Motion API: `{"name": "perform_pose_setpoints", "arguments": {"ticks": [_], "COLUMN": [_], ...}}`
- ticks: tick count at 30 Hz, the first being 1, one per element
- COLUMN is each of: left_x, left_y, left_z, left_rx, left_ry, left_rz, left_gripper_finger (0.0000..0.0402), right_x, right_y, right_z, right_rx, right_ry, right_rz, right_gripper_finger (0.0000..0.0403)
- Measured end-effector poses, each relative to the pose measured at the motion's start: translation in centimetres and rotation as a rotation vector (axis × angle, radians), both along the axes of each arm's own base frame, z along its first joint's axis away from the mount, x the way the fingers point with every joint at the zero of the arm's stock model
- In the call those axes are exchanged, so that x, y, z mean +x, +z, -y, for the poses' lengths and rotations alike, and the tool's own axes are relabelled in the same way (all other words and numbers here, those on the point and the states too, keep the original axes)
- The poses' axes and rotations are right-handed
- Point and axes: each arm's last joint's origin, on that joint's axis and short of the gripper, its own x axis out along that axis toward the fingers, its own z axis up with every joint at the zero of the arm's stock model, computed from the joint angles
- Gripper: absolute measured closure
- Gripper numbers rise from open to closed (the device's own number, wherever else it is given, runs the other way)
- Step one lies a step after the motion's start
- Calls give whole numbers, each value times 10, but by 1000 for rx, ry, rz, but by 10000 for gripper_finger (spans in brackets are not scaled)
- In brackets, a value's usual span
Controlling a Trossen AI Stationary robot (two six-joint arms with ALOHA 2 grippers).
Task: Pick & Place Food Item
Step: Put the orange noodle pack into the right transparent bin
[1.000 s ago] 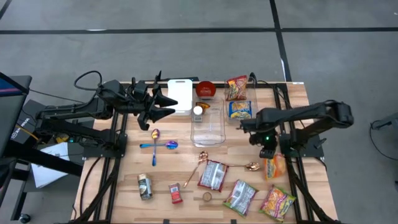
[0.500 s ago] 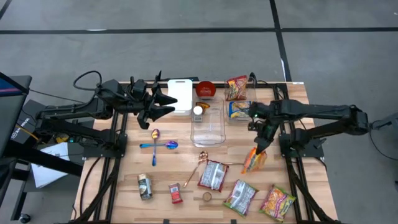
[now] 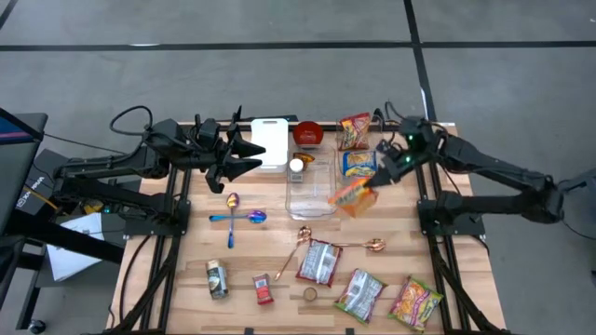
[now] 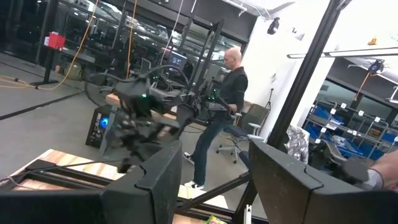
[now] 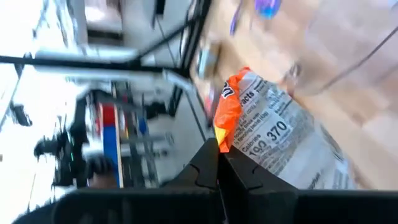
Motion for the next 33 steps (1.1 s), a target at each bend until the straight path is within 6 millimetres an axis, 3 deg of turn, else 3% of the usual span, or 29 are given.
{"name": "perform_pose_setpoints", "arguments": {"ticks": [7,13,23,33], "left_x": [0,0,0,0], "left_y": [0,0,0,0], "left_z": [0,0,0,0], "left_rx": [2,3,3,3], "left_ry": [0,0,0,0], "left_rz": [0,-1,-4,-4], "left_gripper_finger": [220,220,220,220], "right_x": [-12,-20,-40,-52], "right_y": [-10,-23,-82,-106], "right_z": [39,60,67,67], "right_rx": [24,112,269,302], "right_ry": [-248,-415,-682,-801], "right_rz": [81,208,335,308], "right_gripper_finger": [403,403,403,403]}}
